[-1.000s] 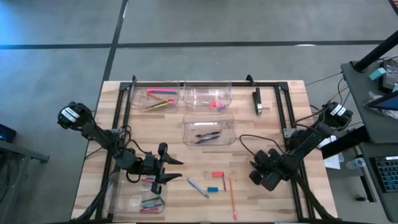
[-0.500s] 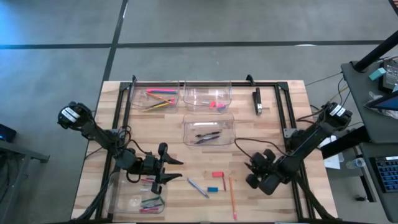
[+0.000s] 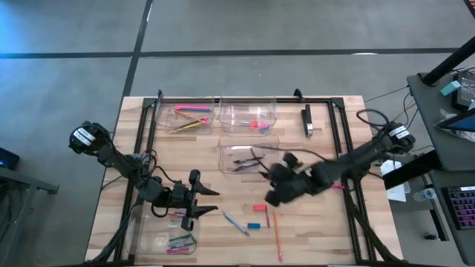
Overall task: Sort crayons/erasers/pens/pencils in bins
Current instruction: Put the black pen into the middle transparent bin, then put the violet pen into the middle transparent bin
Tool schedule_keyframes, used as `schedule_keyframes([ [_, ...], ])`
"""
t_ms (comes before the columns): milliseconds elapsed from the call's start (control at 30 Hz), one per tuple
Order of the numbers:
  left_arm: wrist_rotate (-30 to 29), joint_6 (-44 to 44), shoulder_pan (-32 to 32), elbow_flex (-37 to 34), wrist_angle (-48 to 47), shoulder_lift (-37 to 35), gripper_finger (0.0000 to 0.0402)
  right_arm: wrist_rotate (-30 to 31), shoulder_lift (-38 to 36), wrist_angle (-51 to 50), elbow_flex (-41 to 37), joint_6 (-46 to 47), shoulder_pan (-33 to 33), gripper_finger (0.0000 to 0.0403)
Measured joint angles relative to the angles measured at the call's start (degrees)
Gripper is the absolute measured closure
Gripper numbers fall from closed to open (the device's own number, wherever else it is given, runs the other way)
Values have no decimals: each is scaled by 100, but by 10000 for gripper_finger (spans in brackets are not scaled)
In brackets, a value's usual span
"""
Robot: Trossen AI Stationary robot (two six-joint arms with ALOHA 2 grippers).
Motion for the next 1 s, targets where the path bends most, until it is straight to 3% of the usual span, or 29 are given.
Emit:
schedule_keyframes([
  [200,1,0,0,0,-37,0,222,-250,546,-2,948,-1560,-933,375],
  [367,5,-4,0,0,-182,0,222,-354,1066,-15,1585,-2347,-1340,321],
  [600,12,-9,0,0,-329,0,222,-337,1470,-278,2097,-2606,-1623,228],
  [767,21,-17,0,5,-494,0,222,-353,1407,-965,2112,-2208,-1496,192],
  [867,220,-36,-8,194,-1218,0,222,-323,1196,-1177,1921,-1825,-1191,188],
  [1000,281,-476,-11,859,-3307,0,222,-292,784,-598,1537,-1564,-416,192],
])
